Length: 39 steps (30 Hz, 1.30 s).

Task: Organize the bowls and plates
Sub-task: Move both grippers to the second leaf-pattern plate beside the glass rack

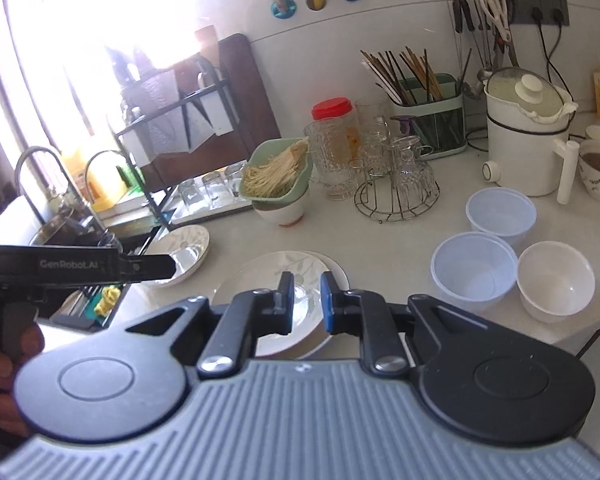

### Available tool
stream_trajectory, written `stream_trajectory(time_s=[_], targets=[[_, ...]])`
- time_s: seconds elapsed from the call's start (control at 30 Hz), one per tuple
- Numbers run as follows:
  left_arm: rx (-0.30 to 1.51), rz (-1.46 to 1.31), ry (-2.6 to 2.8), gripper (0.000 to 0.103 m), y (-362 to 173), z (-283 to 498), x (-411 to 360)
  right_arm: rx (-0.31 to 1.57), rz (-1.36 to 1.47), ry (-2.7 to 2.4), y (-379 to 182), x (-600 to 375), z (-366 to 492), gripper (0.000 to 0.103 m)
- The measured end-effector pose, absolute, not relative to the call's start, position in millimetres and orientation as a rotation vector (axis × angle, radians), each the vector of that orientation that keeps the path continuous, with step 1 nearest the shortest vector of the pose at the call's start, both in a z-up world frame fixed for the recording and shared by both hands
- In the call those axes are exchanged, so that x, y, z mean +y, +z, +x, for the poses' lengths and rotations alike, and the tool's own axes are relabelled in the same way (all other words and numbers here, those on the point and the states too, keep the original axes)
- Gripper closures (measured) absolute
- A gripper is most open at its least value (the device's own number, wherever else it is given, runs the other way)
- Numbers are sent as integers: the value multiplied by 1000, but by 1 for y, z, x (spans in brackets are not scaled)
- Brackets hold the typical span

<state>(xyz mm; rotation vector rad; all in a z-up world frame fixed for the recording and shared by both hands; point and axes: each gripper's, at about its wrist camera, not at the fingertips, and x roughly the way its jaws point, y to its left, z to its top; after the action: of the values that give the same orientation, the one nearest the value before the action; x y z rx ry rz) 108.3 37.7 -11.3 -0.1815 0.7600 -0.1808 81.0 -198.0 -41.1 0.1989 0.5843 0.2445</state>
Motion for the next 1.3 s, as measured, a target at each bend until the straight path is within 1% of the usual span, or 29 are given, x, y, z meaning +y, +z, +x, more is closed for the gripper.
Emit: stream_trajectory(time_s=[0.37, 0.7, 0.77, 0.8, 0.83, 0.87, 0.9, 0.93, 0.97, 1.13, 1.3], targets=[[749, -259, -51, 48, -14, 38, 51, 598, 134, 376, -44, -186, 46, 85], [769, -294, 80, 48, -16, -3, 70, 620, 100, 482, -45, -173, 33, 85], [769, -282, 108, 47, -16, -8, 74, 620, 98, 498, -45, -170, 32, 84], [771, -276, 121, 44, -15, -10, 76, 622, 95, 503, -45, -168, 32, 83], [772, -274, 132, 42, -15, -11, 79, 627, 91, 509, -47, -166, 32, 76], [773, -277, 141, 41, -16, -11, 84, 632, 89, 518, -49, -163, 32, 64], [777, -283, 147, 40, -17, -11, 88, 640, 90, 533, -51, -161, 33, 57], [783, -292, 153, 40, -18, -11, 92, 649, 93, 550, -53, -159, 34, 42], [790, -301, 155, 39, -20, -10, 96, 660, 99, 562, -56, -156, 35, 35], [806, -305, 189, 30, -29, -9, 110, 693, 96, 580, -62, -145, 38, 35], [808, -335, 182, 27, -37, 6, 127, 698, 86, 579, -63, -133, 44, 35]])
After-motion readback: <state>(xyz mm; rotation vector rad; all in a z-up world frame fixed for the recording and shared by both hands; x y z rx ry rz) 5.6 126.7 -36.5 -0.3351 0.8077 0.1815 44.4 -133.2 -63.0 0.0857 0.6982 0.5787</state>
